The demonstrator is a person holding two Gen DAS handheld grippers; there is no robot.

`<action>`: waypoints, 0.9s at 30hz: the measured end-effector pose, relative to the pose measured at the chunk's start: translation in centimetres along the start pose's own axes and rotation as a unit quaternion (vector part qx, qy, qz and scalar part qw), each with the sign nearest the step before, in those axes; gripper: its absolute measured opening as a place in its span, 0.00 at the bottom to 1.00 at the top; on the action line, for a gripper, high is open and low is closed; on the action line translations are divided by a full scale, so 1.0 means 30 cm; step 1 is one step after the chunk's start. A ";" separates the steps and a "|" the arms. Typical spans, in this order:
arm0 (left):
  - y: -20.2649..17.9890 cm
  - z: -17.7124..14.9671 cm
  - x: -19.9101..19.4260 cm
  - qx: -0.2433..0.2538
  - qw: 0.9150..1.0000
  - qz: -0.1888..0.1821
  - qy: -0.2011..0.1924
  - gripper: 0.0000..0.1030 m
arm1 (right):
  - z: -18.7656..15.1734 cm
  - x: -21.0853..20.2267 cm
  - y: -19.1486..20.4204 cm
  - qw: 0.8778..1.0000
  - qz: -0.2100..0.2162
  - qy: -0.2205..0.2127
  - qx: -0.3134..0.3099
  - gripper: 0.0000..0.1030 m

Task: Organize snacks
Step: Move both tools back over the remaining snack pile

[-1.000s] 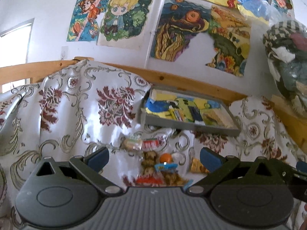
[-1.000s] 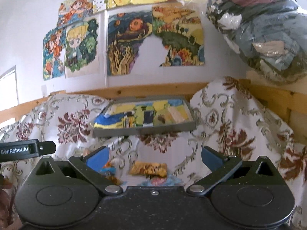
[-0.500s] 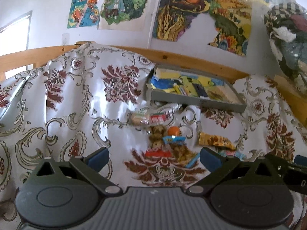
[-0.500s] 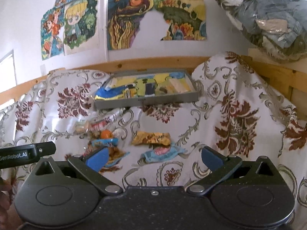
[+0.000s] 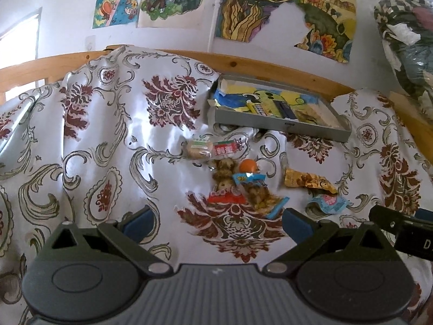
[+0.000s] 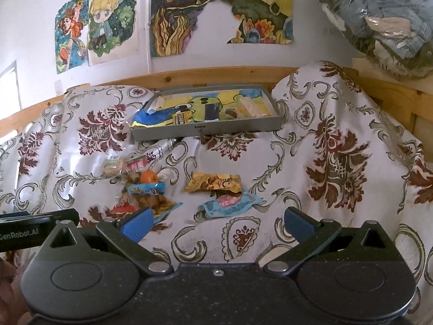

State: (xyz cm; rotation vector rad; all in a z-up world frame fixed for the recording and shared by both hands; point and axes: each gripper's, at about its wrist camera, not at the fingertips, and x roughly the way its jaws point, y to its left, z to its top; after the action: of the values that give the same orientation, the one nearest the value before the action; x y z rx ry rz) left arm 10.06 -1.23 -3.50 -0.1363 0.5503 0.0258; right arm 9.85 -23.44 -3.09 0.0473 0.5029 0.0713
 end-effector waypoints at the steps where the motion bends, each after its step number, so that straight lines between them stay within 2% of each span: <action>1: 0.001 -0.001 0.001 -0.001 1.000 -0.001 0.001 1.00 | -0.001 0.002 0.001 1.000 0.000 0.001 0.001 0.99; 16: 0.010 0.008 0.025 -0.016 1.000 -0.004 0.008 1.00 | 0.005 0.030 0.007 1.000 0.000 0.025 -0.002 0.99; 27: 0.006 0.045 0.094 -0.028 0.999 -0.010 0.019 1.00 | 0.049 0.078 -0.013 0.999 -0.018 0.040 -0.008 0.99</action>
State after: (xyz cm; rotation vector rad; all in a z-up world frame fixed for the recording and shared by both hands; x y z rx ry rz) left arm 13.15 -0.90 -3.86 -0.1980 0.5866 0.0200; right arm 12.61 -23.68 -2.95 0.0202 0.5833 0.0424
